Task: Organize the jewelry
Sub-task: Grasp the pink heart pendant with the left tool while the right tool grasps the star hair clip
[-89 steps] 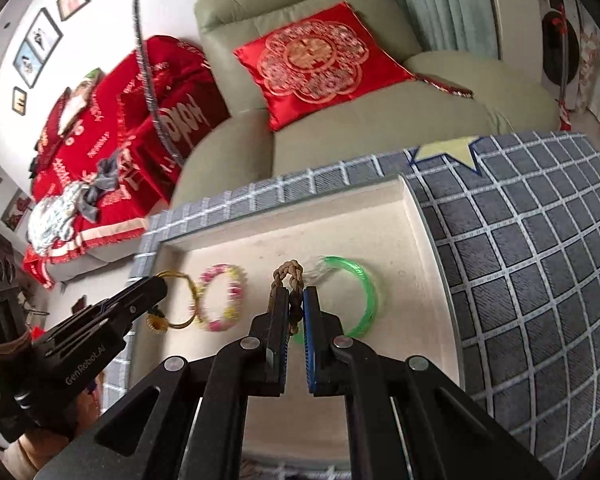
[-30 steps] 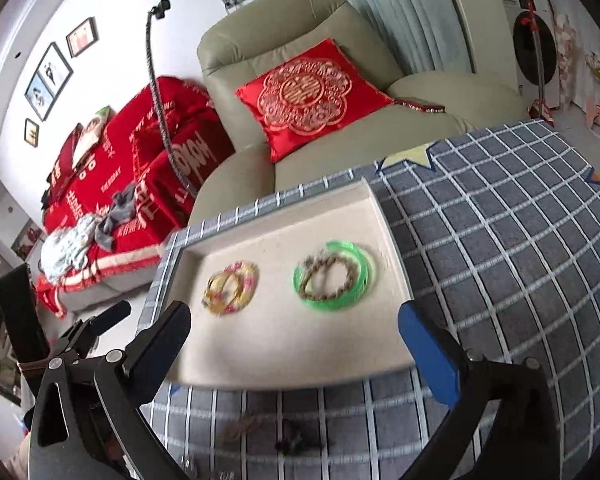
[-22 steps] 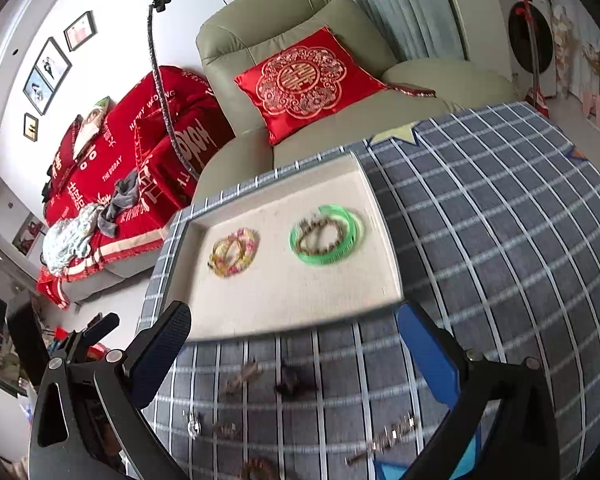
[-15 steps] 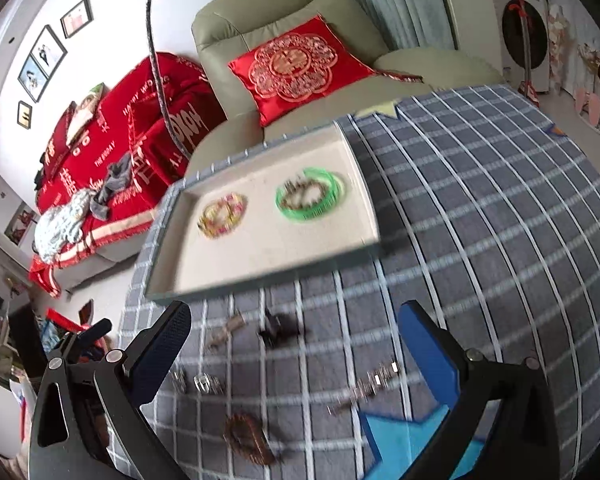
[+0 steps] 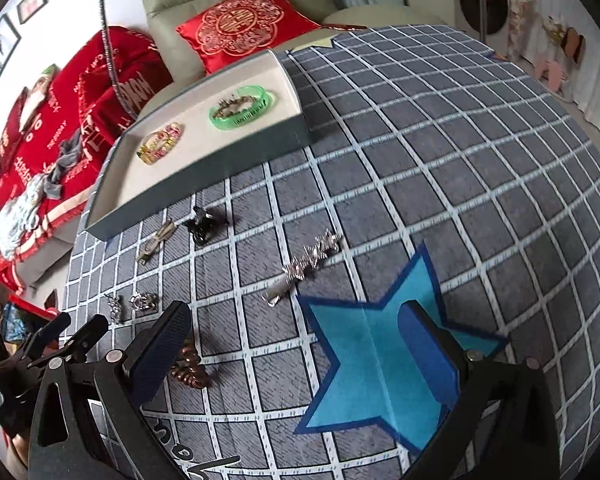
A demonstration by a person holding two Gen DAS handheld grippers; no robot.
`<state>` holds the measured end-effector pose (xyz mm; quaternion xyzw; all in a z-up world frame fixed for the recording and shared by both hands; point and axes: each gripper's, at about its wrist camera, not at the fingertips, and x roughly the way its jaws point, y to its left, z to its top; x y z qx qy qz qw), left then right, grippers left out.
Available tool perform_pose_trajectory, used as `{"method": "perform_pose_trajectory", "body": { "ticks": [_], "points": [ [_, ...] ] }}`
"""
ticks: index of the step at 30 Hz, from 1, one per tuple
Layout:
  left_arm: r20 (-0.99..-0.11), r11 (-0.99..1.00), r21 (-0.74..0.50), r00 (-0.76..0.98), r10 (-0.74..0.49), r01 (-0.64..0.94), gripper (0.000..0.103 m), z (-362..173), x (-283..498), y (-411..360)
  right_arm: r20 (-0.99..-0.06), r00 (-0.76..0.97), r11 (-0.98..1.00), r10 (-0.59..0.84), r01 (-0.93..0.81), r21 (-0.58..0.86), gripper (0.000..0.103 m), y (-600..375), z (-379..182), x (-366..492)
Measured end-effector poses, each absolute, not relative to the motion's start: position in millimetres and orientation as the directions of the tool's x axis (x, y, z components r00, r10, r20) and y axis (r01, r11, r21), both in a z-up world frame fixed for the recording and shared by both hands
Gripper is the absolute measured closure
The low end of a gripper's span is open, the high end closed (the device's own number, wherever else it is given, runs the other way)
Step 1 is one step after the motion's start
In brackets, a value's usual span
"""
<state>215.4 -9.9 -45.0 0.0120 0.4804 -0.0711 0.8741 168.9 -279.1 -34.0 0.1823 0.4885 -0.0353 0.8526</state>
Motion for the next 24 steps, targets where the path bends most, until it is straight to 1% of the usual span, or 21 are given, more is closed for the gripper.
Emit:
{"method": "perform_pose_trajectory", "body": {
  "ticks": [5,14,19,21,23,24],
  "points": [
    [-0.838,0.993,-0.050,0.535,-0.102,0.111,0.000,-46.9,217.3,-13.9,-0.856,0.513,0.938,0.057,0.266,0.222,0.000,-272.4,-35.4,171.3],
    [-0.856,0.997,-0.048,0.511,-0.070,0.056,0.000,-59.7,224.8,-16.7,-0.871,0.492,0.914,0.001,0.353,0.201,0.000,-270.6,-48.9,182.3],
    [-0.853,0.998,-0.045,0.518,-0.065,0.052,0.000,-60.8,225.7,-17.7,-0.868,0.489,0.923,-0.087,0.367,0.115,0.001,-258.6,-51.8,192.4],
    [-0.852,0.998,-0.043,0.519,-0.064,0.052,0.000,-61.1,225.4,-18.4,-0.866,0.482,0.931,-0.133,0.359,0.057,0.005,-251.8,-52.8,196.3],
    [-0.852,0.998,-0.043,0.520,-0.064,0.052,0.000,-61.4,225.6,-18.9,-0.860,0.481,0.940,-0.171,0.341,0.004,0.014,-245.7,-53.2,197.0],
    [-0.851,0.998,-0.044,0.521,-0.066,0.055,0.000,-61.4,225.5,-18.7,-0.855,0.486,0.944,-0.178,0.329,-0.010,0.017,-243.0,-52.1,195.6]
  ]
}}
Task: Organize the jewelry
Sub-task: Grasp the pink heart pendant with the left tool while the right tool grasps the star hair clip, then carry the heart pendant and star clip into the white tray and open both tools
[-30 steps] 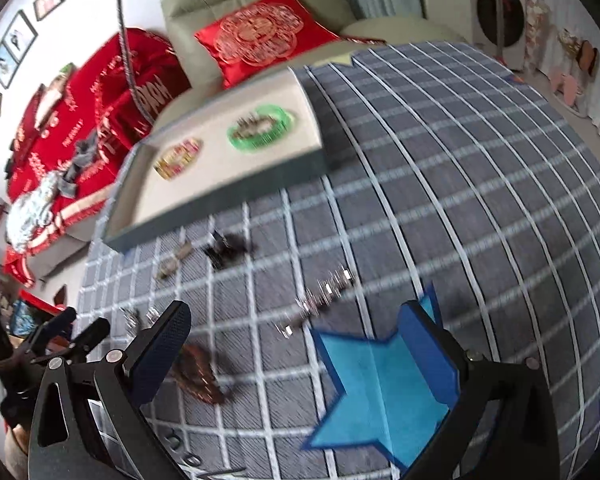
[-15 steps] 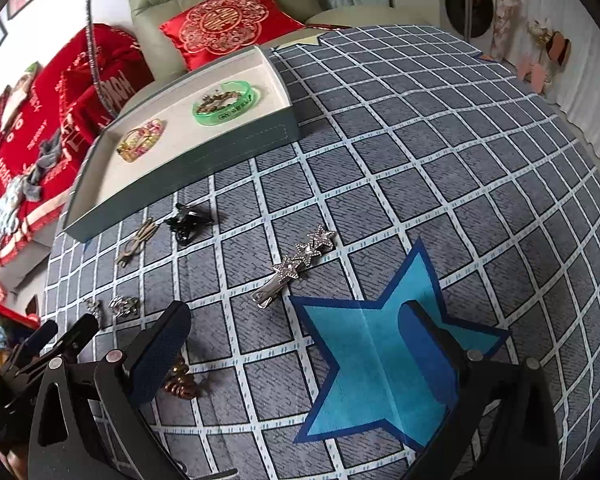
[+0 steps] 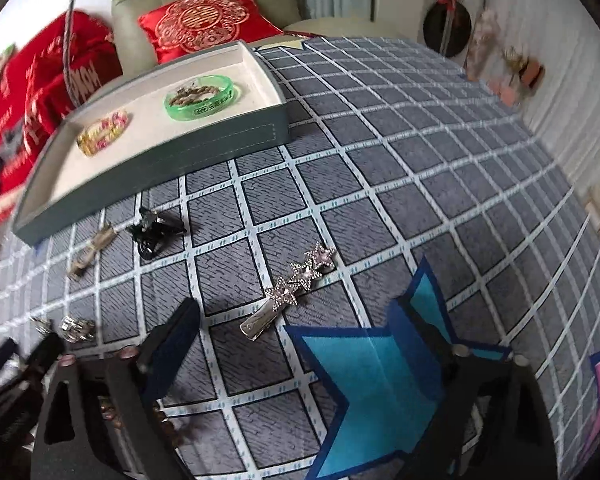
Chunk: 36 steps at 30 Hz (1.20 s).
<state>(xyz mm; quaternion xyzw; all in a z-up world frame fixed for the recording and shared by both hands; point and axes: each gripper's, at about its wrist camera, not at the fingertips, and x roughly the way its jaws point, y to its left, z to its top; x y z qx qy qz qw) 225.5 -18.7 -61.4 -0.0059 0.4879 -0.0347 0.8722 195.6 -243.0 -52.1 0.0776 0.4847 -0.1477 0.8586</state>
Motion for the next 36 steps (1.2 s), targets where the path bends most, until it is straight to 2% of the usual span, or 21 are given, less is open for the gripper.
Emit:
{"method": "perform_pose_trajectory", "body": {
  "ticks": [2,4,6,8,10,11,12,14,15,26,36],
  "points": [
    [-0.849,0.997,-0.046,0.523,-0.071,0.060,0.000,-61.5,224.7,-19.0,-0.849,0.499,0.949,-0.174,0.315,-0.009,0.031,-241.4,-48.4,193.1],
    [-0.842,0.995,-0.048,0.533,-0.086,0.084,0.001,-59.1,221.9,-21.1,-0.848,0.501,0.950,-0.171,0.312,-0.007,0.041,-241.3,-46.6,192.5],
    [-0.838,0.992,-0.045,0.537,-0.100,0.115,0.014,-55.5,220.5,-25.7,-0.849,0.501,0.952,-0.167,0.307,-0.006,0.048,-240.5,-45.6,192.2],
    [-0.835,0.989,-0.041,0.538,-0.111,0.141,0.023,-53.3,219.8,-30.5,-0.850,0.502,0.955,-0.160,0.297,-0.005,0.056,-240.4,-44.2,191.9],
    [-0.833,0.986,-0.035,0.541,-0.120,0.165,0.032,-51.5,218.6,-34.8,-0.852,0.501,0.958,-0.152,0.286,-0.003,0.059,-241.3,-45.4,193.0],
    [-0.831,0.984,-0.032,0.542,-0.125,0.178,0.038,-50.6,217.7,-37.0,-0.852,0.501,0.960,-0.149,0.282,-0.002,0.063,-241.6,-45.5,193.9],
    [-0.828,0.982,-0.031,0.545,-0.130,0.187,0.050,-49.7,217.1,-37.6,-0.853,0.502,0.961,-0.145,0.277,0.000,0.066,-242.0,-44.8,193.6],
    [-0.823,0.977,-0.025,0.550,-0.139,0.210,0.062,-48.3,215.4,-40.1,-0.854,0.502,0.962,-0.138,0.273,0.005,0.081,-243.3,-44.6,194.4],
    [-0.822,0.976,-0.027,0.550,-0.144,0.215,0.071,-47.8,215.0,-40.3,-0.855,0.502,0.963,-0.127,0.270,0.016,0.084,-245.2,-44.2,193.6],
    [-0.811,0.967,-0.097,0.545,-0.214,0.236,0.071,-37.0,205.0,-27.4,-0.826,0.560,0.940,0.059,0.246,0.235,0.084,-268.8,-41.8,170.7],
    [-0.783,0.961,-0.116,0.573,-0.243,0.249,0.071,-11.8,202.1,-17.7,-0.775,0.618,0.940,0.136,0.167,0.299,0.084,-271.7,-17.2,159.9]
  ]
}}
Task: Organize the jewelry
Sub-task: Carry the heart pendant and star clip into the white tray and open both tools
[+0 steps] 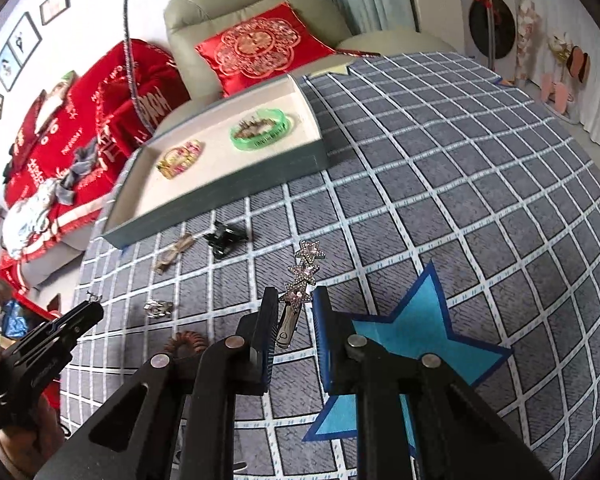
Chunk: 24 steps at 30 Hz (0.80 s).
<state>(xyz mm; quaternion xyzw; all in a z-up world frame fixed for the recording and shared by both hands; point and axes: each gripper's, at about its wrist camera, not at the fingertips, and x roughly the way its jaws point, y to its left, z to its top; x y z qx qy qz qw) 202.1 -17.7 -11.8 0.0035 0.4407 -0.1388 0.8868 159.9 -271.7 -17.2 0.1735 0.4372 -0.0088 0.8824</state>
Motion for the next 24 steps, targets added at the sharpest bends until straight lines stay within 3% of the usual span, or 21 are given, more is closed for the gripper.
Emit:
{"method": "perform_pose_trajectory", "body": {
  "ticks": [24],
  "points": [
    [-0.718,0.951,-0.099,0.641,-0.272,0.292,0.071,37.1,272.9,-26.2,-0.730,0.635,0.951,0.252,-0.024,0.308,0.084,-248.5,38.2,249.1]
  ]
}}
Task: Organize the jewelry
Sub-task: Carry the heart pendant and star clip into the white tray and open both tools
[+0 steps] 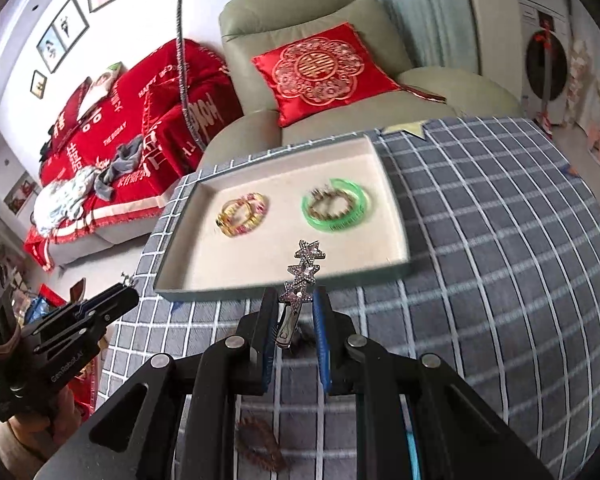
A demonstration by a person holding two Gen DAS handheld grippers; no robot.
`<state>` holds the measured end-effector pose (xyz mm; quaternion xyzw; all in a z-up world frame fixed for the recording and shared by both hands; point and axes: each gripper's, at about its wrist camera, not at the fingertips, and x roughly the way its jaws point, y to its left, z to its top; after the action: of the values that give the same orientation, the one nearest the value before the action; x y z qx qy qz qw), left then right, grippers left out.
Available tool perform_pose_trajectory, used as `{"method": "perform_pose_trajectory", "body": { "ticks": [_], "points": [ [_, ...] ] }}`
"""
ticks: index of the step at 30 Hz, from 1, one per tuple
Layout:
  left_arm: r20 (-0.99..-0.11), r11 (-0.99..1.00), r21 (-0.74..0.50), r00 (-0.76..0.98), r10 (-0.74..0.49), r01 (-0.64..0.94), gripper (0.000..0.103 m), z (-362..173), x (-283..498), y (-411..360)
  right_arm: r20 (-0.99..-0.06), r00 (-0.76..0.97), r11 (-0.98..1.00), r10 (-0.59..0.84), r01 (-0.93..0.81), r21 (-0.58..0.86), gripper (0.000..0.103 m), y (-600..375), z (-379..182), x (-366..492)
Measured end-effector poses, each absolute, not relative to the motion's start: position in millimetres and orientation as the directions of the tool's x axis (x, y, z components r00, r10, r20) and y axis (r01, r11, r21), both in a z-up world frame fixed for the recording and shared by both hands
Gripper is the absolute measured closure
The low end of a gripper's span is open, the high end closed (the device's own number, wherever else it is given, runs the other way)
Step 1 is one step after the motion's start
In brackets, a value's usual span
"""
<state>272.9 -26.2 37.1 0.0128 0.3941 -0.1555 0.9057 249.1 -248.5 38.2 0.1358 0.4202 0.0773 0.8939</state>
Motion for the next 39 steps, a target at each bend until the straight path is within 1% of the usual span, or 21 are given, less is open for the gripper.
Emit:
{"method": "perform_pose_trajectory", "body": {
  "ticks": [3,8,16,21,23,28,31,36,39],
  "points": [
    [-0.715,0.954,-0.078,0.650,-0.257,0.291,0.071,39.1,293.2,-31.9,-0.739,0.614,0.948,0.277,-0.051,0.314,0.084,-241.5,37.7,275.5],
    [-0.734,0.954,-0.085,0.629,-0.254,0.286,0.071,30.2,328.8,-39.3,-0.745,0.576,0.931,0.336,-0.085,0.355,0.084,-230.0,27.3,312.4],
    [-0.798,0.954,-0.076,0.555,-0.233,0.291,0.071,-6.4,367.1,-54.1,-0.785,0.508,0.929,0.355,-0.097,0.358,0.084,-214.7,-7.3,354.1],
    [-0.827,0.956,-0.072,0.518,-0.217,0.286,0.071,-26.7,383.0,-59.4,-0.801,0.469,0.919,0.373,-0.066,0.390,0.084,-220.2,-30.9,371.0],
    [-0.833,0.957,-0.061,0.514,-0.205,0.282,0.071,-32.4,387.8,-61.9,-0.809,0.461,0.921,0.365,-0.052,0.386,0.084,-224.3,-39.6,375.4],
    [-0.839,0.962,-0.041,0.514,-0.180,0.270,0.071,-40.1,396.6,-66.9,-0.831,0.481,0.953,0.281,-0.038,0.300,0.084,-229.1,-45.8,381.2],
    [-0.827,0.963,0.010,0.543,-0.144,0.271,0.071,-40.8,396.4,-72.5,-0.838,0.499,0.969,0.222,-0.021,0.245,0.084,-233.9,-43.5,383.6],
    [-0.814,0.959,0.077,0.572,-0.098,0.273,0.070,-40.4,394.3,-81.9,-0.834,0.507,0.969,0.217,-0.007,0.248,0.084,-240.5,-42.1,382.3],
    [-0.813,0.957,0.070,0.572,-0.109,0.283,0.070,-40.1,392.6,-82.6,-0.834,0.505,0.966,0.225,0.000,0.260,0.083,-241.1,-41.3,381.4]
  ]
}}
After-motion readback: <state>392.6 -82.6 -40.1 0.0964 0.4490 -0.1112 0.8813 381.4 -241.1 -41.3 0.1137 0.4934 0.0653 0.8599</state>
